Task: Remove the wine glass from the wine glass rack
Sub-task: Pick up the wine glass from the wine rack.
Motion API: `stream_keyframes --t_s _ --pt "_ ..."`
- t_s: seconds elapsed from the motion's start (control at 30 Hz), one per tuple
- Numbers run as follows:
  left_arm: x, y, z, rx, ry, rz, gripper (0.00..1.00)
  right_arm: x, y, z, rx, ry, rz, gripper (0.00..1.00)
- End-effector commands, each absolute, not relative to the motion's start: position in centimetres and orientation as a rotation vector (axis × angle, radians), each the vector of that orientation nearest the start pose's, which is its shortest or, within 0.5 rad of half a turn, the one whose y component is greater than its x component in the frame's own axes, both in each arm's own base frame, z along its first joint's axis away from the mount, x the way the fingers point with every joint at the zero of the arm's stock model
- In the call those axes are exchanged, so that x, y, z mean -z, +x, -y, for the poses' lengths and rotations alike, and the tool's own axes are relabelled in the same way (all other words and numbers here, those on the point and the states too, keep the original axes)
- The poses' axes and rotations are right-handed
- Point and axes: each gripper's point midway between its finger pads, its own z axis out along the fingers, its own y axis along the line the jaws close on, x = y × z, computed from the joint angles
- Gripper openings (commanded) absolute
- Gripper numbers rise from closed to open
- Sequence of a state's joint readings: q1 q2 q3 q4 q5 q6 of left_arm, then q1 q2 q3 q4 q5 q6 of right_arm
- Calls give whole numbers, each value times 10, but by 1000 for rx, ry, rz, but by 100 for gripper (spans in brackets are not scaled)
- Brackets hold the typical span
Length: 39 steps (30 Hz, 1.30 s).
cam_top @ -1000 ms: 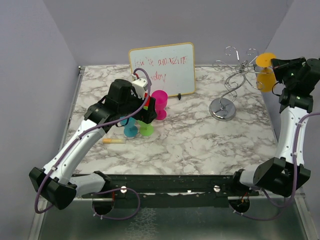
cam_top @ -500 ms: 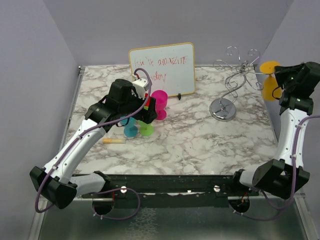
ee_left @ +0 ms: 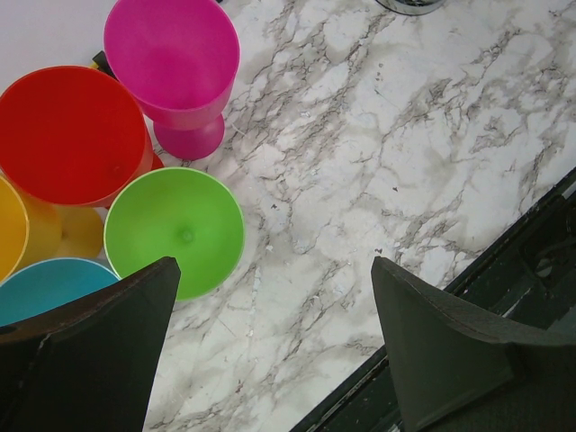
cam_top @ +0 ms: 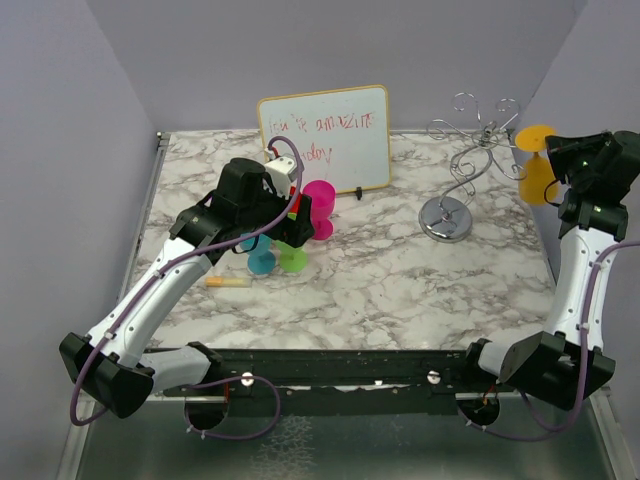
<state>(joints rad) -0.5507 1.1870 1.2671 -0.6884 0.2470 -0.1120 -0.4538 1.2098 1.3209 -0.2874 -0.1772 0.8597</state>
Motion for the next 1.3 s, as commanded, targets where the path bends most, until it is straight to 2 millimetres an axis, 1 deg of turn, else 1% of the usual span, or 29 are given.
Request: stream_keyframes --t_s 0.0,0.1,0.23,0.3,0.57,0.7,0.77,0.9,1.0,1.13,1.2,1.27 --pt "-264 259 216 655 630 -2139 89 -379 378 105 -523 959 -1489 1" --pt "-265 259 216 655 630 -2136 89 -380 382 100 -566 939 -1488 1" --pt "-266 259 216 660 628 -2133 89 -376 401 90 -676 884 -1521 1" --pt "-267 258 216 661 627 -2132 89 -375 408 89 -703 883 -1537 0" --pt "-267 257 217 671 616 -2137 89 -386 428 105 -679 877 -1488 0" --pt "-269 257 217 674 613 -2132 89 -394 435 111 -695 909 -1443 1" --pt "-270 257 217 672 610 -2132 89 -400 436 116 -681 925 -1406 1" --pt "-270 257 218 681 609 -2135 89 -410 431 139 -537 966 -1354 0" --pt "-270 259 219 684 608 -2138 89 -414 430 149 -485 980 -1325 1" --pt "-270 259 222 698 609 -2140 89 -426 427 154 -422 946 -1312 0" --pt "-270 258 222 698 606 -2139 89 -426 424 157 -389 943 -1316 1" --pt "-270 258 221 698 604 -2140 89 -425 416 161 -338 947 -1317 1"
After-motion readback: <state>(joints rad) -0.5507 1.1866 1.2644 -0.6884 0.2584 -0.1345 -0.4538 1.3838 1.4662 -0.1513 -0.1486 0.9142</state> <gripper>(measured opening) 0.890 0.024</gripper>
